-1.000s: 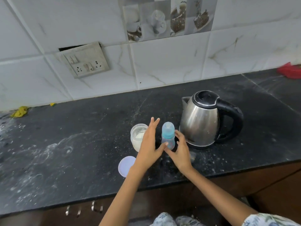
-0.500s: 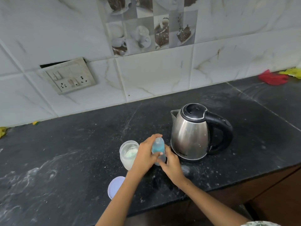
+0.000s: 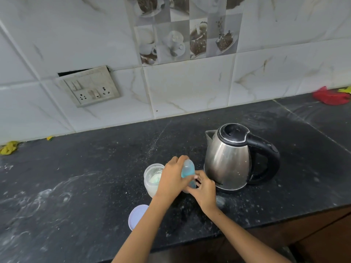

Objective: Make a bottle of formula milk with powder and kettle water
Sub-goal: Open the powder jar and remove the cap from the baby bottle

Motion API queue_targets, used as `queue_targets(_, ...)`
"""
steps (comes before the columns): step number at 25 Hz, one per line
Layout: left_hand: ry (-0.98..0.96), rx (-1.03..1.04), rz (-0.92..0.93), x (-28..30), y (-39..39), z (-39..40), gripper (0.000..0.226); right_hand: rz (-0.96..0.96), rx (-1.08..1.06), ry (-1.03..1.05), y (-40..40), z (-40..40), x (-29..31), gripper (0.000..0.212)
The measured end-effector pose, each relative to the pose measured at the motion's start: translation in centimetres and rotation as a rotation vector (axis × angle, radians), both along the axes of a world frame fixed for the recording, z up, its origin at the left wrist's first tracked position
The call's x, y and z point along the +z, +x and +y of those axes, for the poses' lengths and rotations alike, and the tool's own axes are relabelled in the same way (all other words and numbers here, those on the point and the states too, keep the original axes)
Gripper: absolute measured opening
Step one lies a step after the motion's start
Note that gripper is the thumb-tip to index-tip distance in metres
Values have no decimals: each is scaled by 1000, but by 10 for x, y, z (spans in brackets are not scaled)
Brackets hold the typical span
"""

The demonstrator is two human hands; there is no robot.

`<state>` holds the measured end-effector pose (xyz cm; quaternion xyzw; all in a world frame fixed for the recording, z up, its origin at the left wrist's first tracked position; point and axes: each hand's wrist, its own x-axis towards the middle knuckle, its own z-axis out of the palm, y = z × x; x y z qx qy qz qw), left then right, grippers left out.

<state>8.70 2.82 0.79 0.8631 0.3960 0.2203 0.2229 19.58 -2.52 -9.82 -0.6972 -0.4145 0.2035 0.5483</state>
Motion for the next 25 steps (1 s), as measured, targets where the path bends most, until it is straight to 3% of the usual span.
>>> queue_targets(2,-2,79,14,0,6,-4,58,-9,-27,1,-1,-1,0,54)
queue_targets(5,-165,-94,72,5,5,4,80,4,-16,2,-1,-1,-1,54)
queue_targets(8,-133,-157,104,7,1,9,64,-17,-18,-6,0,-1,0,56)
queue_targets(16,139,165,9,-15,11,-20,43,-180,-124,-41,-12,-4,7,43)
queue_targets(21,115,264,18,-10,18,-22,42,-162,-133,-88,-18,-3,16,40)
queue_targets(25,-42,101,87,-5,15,-12,57,-147,-138,-101,-18,-5,17,47)
